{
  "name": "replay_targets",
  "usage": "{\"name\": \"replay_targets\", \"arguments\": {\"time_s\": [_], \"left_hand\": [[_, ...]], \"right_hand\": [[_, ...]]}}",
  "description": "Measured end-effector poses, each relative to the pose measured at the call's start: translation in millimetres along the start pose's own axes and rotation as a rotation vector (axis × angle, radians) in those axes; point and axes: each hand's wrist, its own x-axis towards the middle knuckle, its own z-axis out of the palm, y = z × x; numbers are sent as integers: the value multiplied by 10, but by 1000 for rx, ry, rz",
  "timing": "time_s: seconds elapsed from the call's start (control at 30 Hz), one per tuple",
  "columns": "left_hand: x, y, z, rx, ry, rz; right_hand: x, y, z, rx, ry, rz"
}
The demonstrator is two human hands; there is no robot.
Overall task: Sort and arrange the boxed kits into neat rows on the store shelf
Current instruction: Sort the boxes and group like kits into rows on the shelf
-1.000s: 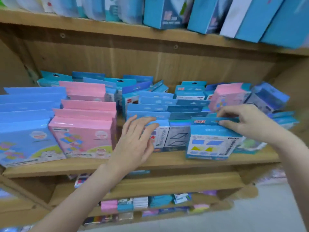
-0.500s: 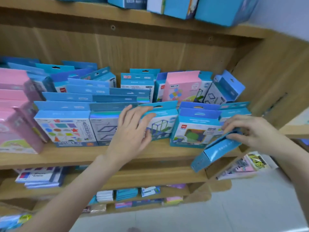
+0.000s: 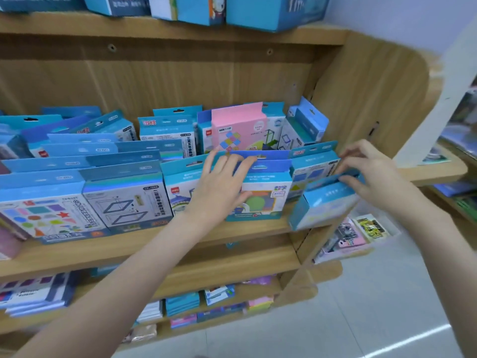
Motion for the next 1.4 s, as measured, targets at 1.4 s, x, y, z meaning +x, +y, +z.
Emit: {"name": "replay_targets", "arguments": {"time_s": [1.4], "left_hand": [[-1103,-1007,-681,9,210,-460]], "right_hand": [[1109,-1242,-92,448,678,-371]]}}
